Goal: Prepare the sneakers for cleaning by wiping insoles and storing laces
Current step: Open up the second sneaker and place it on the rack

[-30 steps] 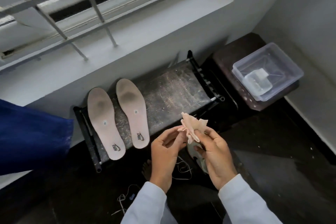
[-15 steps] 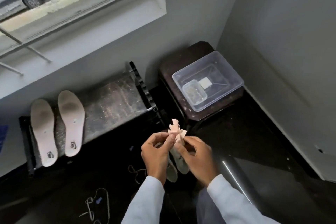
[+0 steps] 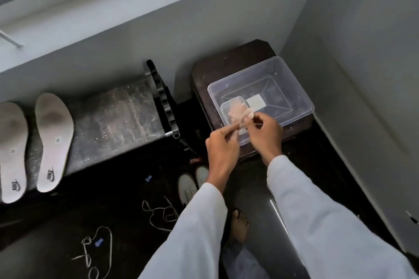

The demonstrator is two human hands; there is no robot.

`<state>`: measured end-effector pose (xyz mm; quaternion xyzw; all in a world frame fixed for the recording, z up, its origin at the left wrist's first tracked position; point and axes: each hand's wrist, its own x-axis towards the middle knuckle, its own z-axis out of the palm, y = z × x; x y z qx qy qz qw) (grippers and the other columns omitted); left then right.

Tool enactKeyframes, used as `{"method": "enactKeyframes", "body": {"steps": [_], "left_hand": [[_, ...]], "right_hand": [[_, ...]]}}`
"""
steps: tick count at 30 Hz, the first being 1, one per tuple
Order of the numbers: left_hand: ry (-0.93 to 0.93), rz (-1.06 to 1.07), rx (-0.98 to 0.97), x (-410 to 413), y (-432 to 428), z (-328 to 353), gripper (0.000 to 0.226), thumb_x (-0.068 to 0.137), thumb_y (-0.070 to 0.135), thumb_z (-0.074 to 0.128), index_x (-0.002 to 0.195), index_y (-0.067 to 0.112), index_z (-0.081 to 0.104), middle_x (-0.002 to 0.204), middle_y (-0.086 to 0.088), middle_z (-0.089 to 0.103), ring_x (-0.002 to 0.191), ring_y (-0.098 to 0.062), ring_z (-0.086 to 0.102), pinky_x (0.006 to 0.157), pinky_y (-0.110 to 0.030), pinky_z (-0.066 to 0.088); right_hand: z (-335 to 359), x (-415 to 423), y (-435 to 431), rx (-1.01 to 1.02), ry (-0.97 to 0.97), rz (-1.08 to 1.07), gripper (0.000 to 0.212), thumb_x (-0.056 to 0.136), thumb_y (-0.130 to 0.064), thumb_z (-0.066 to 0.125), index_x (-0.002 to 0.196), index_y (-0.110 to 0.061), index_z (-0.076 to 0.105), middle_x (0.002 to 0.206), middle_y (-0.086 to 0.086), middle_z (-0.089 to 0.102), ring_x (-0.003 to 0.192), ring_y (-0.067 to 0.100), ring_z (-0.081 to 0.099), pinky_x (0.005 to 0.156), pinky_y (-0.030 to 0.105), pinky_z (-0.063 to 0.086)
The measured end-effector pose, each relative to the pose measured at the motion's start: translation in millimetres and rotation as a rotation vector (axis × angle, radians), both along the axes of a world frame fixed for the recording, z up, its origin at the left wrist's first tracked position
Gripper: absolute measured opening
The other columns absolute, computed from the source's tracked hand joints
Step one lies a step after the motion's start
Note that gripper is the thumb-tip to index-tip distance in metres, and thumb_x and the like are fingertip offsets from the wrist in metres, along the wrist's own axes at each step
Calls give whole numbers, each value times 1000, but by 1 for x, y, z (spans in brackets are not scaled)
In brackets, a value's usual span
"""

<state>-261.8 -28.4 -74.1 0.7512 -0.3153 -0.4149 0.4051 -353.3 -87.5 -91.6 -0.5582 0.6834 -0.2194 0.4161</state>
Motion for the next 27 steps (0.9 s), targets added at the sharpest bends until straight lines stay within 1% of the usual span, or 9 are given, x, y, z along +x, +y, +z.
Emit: {"method": "enactKeyframes", "body": {"steps": [3,5,8,10,12,16,20,23,27], "left_hand": [[-7,1,25,0,-10,-19,26,95,10,59,118,12,72,113,-1,75,100,-15,71,92,-38,58],[-24,-7,10,0,-9,-25,26,96,11,60,119,11,71,114,-2,74,103,-11,69,94,-33,57],[-61,5,-41,3,4,-30,24,95,12,61,116,12,73,109,2,75,102,-5,68,94,-29,56],[-88,33,-62,7,19,-33,23,95,11,61,113,14,75,103,6,76,96,1,68,90,-24,57],[-91,79,-63,11,39,-35,22,94,9,61,110,16,76,101,10,76,93,5,68,89,-21,56],[-75,202,-13,26,93,-42,22,94,9,62,105,19,77,99,12,76,95,7,67,88,-17,54],[-127,348,93,47,165,-59,22,94,11,60,101,23,77,96,16,75,95,7,66,90,-20,54],[-149,380,188,58,218,-79,24,94,9,60,97,26,76,93,19,73,93,6,67,88,-19,53],[-136,339,324,72,271,-114,27,94,7,58,94,29,74,88,25,69,87,17,61,80,2,40]], "right_hand": [[-16,-1,-17,-13,50,2,14,91,-26,63,100,-17,67,98,-1,68,103,24,60,85,38,53],[-23,-1,-22,-12,70,28,16,91,-25,64,103,-15,66,102,1,67,105,23,57,77,28,50],[-31,-2,-22,-58,151,98,19,92,-27,63,105,-14,67,103,3,68,102,21,57,63,11,33],[-32,-3,-20,-110,169,138,22,92,-29,63,107,-14,68,102,4,70,99,22,61,67,13,41],[-28,-5,-13,-175,193,174,26,92,-28,63,113,-13,66,107,6,70,100,22,63,74,21,49],[-14,-9,12,-356,280,225,25,95,-26,58,116,-15,63,111,4,66,96,16,61,74,20,43],[-9,-6,63,-515,175,306,20,94,-16,58,113,-11,64,105,3,65,93,17,60,82,28,51],[-23,-3,112,-456,74,440,20,92,-12,61,112,-11,66,108,0,64,98,13,61,87,29,51],[-78,7,169,-196,64,623,22,91,-15,63,113,-17,65,107,-7,62,98,8,60,86,31,53]]}}
